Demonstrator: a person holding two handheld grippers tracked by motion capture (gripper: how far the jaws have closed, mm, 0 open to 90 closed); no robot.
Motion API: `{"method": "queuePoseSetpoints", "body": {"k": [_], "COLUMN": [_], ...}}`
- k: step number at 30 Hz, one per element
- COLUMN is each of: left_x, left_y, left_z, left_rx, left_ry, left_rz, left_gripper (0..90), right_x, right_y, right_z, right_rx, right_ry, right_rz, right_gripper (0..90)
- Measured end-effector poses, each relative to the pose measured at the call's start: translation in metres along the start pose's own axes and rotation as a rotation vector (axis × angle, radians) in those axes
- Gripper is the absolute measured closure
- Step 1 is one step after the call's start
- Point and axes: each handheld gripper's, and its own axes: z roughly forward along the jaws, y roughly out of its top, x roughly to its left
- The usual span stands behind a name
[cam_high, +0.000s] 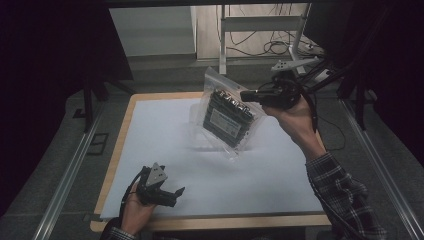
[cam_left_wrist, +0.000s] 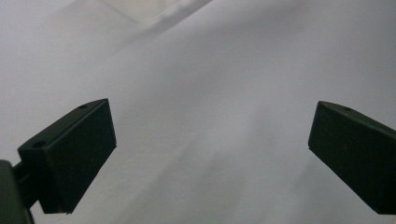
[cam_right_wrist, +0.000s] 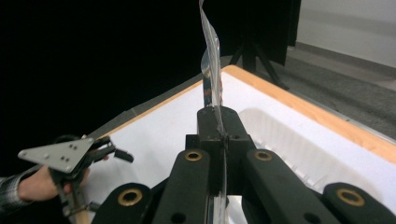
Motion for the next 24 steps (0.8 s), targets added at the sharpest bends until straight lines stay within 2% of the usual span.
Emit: {"method": "queuePoseSetpoints", "body": {"k": [14, 24], "left_x": [0.0, 0.0], "left_y": [0.0, 0.0], "left_z": [0.0, -0.001], "left_rx": [0.0, -0.001], "left_ry": [-0.004, -0.006], "left_rz": [0.004, 0.004], "left_gripper": [0.8, 0.8], "right_x": [-0.017, -0.031], "right_y": [0.03, 0.04], "right_z": [0.021, 0.039], "right_rx": [-0.014, -0.001], "right_ry": [-0.055, -0.09], "right_rz": [0.005, -0.005], "right_gripper": [88.8, 88.8]}}
